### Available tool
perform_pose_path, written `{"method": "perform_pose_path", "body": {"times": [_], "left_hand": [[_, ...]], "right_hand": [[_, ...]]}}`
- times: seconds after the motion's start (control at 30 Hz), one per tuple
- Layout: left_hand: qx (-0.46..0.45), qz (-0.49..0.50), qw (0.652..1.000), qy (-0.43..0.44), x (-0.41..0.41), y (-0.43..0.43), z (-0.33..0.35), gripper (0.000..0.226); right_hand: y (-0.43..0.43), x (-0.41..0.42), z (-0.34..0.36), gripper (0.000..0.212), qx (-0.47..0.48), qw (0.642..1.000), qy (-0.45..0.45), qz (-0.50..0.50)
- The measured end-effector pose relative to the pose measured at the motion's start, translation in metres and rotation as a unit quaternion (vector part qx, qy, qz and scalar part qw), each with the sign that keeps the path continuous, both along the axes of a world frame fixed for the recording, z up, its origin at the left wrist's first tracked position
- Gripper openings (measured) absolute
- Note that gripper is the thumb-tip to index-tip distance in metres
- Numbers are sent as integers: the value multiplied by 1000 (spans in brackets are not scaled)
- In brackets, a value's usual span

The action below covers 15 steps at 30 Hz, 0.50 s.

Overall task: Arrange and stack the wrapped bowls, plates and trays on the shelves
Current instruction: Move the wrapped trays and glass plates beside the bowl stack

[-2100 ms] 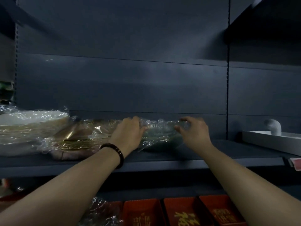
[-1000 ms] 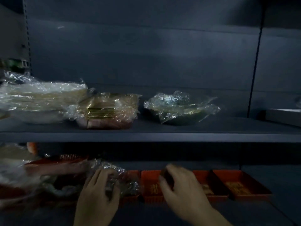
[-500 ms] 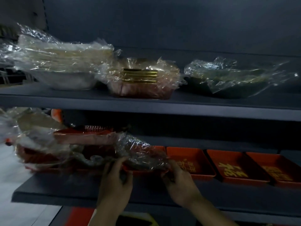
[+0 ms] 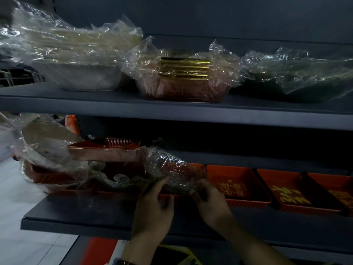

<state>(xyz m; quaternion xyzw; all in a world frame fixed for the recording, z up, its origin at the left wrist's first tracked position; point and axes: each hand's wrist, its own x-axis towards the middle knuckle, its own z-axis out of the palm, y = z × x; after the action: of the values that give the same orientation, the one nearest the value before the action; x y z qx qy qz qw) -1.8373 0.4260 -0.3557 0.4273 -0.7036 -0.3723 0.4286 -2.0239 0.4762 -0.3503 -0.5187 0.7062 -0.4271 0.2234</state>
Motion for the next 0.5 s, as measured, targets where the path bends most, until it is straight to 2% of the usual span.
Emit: {"method": "perform_pose_path", "body": {"times": [0.23,0.5], "left_hand": [[70,-18,995,68,2,3,6,52],[52,-20,992,110,11,4,8,64]], "right_hand": [[-4,6,2,15,-35,999,36,-10],[16,6,27,8,-114,981,151,-38]]}}
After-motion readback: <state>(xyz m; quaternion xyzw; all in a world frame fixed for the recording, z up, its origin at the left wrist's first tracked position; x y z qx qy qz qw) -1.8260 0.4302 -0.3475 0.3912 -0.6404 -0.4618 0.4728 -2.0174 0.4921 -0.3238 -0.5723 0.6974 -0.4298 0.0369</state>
